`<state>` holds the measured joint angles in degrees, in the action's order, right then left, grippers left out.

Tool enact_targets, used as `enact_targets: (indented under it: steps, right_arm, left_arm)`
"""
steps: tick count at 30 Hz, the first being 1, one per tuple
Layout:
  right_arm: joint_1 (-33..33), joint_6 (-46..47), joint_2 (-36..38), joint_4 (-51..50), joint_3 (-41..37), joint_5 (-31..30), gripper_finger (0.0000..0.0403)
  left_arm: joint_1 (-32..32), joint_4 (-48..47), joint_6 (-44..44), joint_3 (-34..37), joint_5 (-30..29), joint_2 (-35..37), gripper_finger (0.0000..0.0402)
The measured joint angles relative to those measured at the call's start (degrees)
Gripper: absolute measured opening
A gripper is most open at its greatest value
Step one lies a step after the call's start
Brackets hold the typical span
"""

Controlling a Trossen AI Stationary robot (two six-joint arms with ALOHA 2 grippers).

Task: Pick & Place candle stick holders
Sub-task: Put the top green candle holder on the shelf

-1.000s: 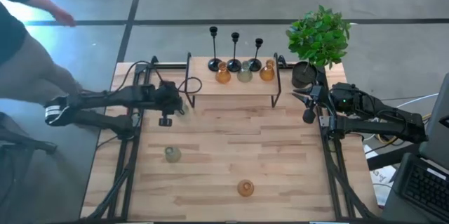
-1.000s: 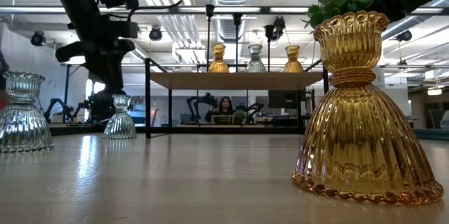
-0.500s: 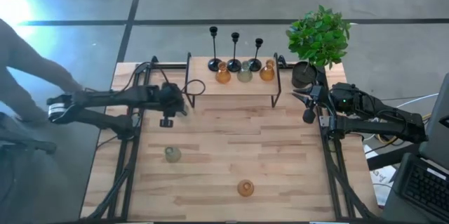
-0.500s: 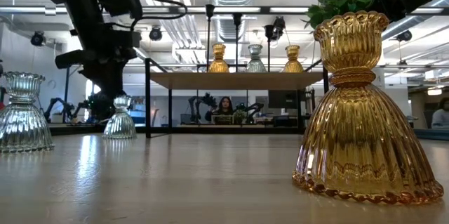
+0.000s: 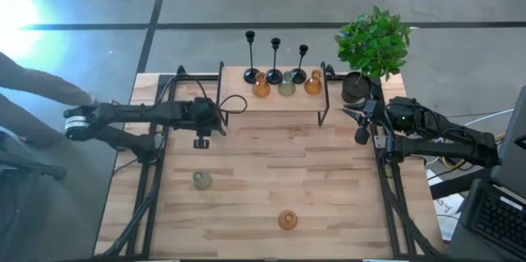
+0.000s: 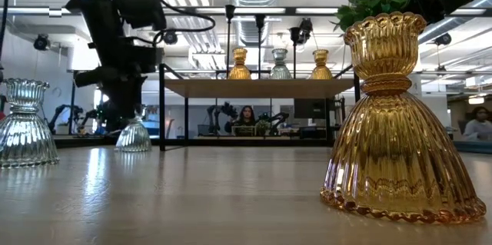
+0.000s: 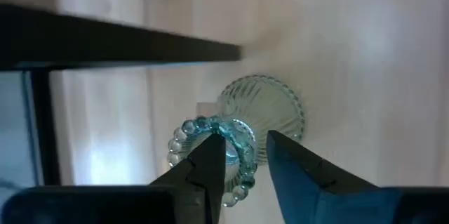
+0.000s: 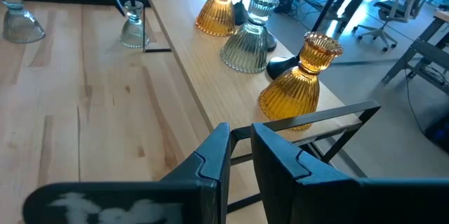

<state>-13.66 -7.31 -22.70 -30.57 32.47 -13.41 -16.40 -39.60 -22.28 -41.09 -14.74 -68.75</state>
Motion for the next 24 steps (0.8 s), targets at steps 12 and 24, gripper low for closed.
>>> enact_targets:
  steps: [12,24]
  right_arm:
    - [0.0,0.0,0.0,0.0,0.0,0.0,0.0052]
    - [0.0,0.0,0.0,0.0,0.0,0.0,0.0052]
  left_arm:
    - [0.0,-11.0,5.4,-2.9,-1.8,7.3,0.0035]
    - [-0.1,-43.3,8.0,-38.8,1.1,6.2,0.0035]
